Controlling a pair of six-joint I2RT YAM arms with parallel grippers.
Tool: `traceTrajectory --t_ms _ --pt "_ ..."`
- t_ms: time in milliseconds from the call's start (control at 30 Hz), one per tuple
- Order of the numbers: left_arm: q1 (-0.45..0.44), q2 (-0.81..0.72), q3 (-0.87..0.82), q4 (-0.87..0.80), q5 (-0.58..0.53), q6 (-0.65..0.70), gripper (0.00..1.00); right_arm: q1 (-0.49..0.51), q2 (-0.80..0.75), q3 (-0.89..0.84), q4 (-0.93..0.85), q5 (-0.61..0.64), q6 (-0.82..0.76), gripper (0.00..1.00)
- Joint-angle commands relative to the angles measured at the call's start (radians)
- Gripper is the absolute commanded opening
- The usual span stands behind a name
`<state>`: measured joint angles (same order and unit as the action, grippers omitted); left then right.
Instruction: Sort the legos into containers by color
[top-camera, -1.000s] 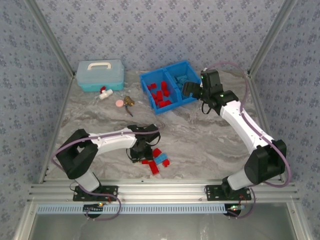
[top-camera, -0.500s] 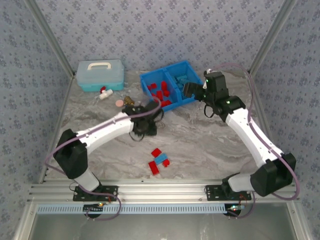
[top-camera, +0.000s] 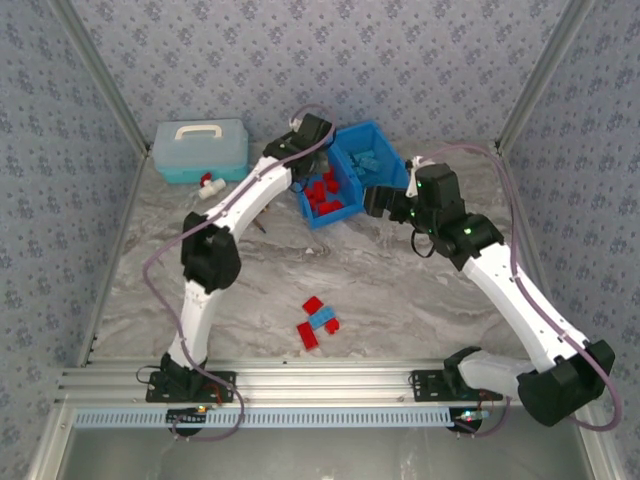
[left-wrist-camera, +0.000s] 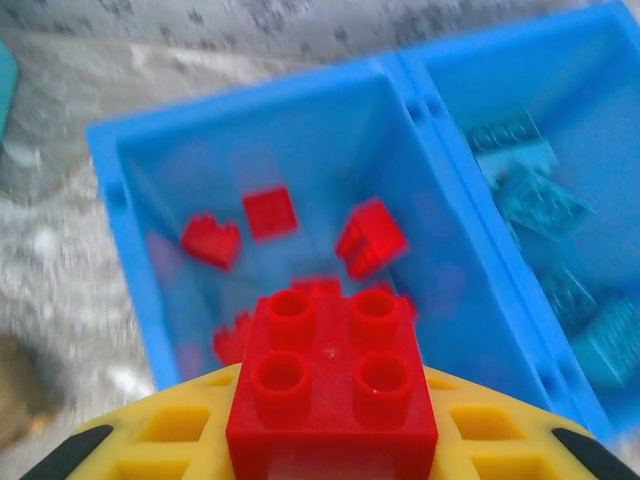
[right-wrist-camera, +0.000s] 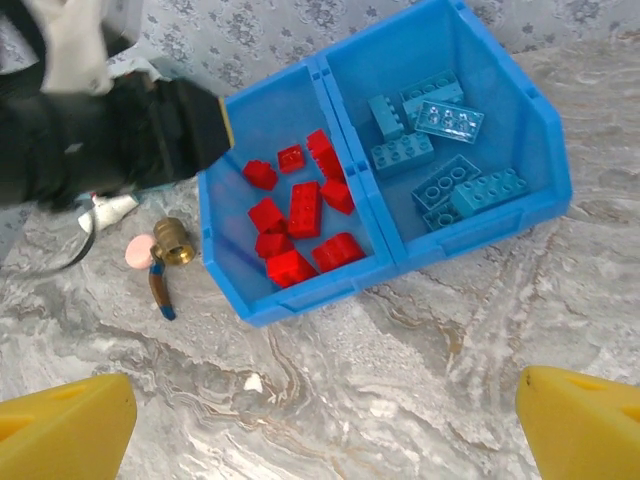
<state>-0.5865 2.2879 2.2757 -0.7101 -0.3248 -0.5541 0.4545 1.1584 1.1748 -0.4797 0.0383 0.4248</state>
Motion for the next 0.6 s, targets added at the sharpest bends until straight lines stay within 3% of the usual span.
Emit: traceTrajectory --t_ms 0,133,233,367,567 --pt "0.038 0.12 0.19 -0.031 -0.079 0.045 0.29 0.006 -0.028 -0.017 -0.042 0.031 -0.013 1.0" --pt "0.061 0.229 0.325 -0.028 -0.009 0.06 0.32 0.005 -0.039 -0.015 -0.061 0.047 -0.02 1.0" --pt "0.062 0.249 0.331 0.018 0.023 0.079 0.36 0.003 -0.039 -0.013 -0.064 0.046 -0.021 1.0" --pt "0.063 0.25 0.333 0.026 0.031 0.08 0.46 0.003 -0.034 -0.004 -0.062 0.038 -0.022 1.0" --pt "0.058 0.197 0.331 0.007 0.044 0.082 0.49 0.005 -0.019 0.006 -0.052 0.031 -0.02 1.0"
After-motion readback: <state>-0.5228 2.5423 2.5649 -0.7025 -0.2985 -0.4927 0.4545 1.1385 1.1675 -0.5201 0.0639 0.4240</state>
